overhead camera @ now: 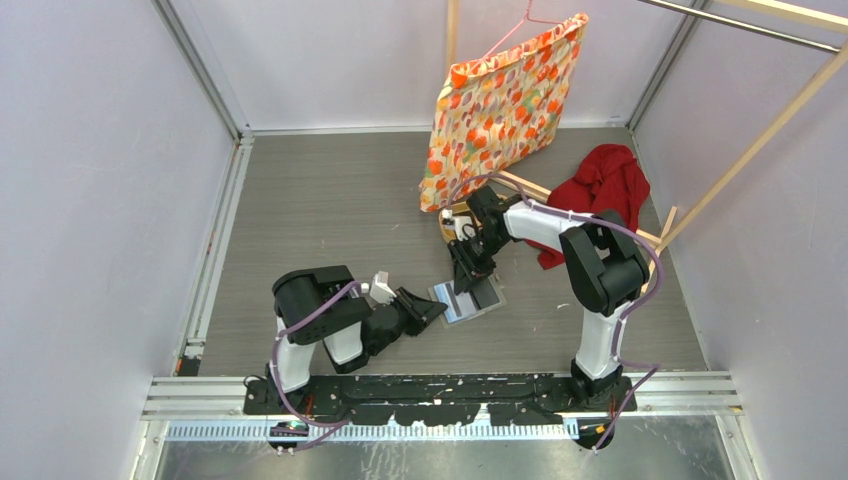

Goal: Put the credit cards into the card holder
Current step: Insert the credit card into the card holder.

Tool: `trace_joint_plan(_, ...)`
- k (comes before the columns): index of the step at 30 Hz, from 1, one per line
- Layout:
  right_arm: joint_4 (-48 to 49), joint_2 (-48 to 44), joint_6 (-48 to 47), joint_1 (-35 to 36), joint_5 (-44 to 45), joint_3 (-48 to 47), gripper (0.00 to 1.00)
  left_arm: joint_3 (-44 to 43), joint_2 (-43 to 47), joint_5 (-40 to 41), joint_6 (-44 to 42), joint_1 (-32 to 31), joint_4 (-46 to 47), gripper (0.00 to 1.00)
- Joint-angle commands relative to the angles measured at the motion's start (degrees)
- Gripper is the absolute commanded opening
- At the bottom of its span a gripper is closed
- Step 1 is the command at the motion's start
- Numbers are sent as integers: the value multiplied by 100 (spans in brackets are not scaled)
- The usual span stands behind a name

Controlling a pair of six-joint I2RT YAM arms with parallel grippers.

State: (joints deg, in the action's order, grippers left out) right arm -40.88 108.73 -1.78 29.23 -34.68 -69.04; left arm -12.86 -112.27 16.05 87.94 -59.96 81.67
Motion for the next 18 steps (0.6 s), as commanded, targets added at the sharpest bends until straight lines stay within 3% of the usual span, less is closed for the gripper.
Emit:
trace_joint_plan(1,178,54,87,60,-279,-266,35,56,-215,-162,-234,2,-731,19)
trace_joint_plan(5,110,-20,7,66,-333,-346,34,75,-210,-195,-229,41,-740,21)
trace_joint_plan(10,54,-664,-331,49,335,-188,32,151,-146,-197,-240,96,-747,22)
trace_joint_plan(15,-75,-721,-555,50,760,-92,14,149,-119,-234,-260,125,-795,23)
trace_joint_plan(18,-95,-584,-565,48,1033,-121,11,144,-115,-241,-266,126,-797,23)
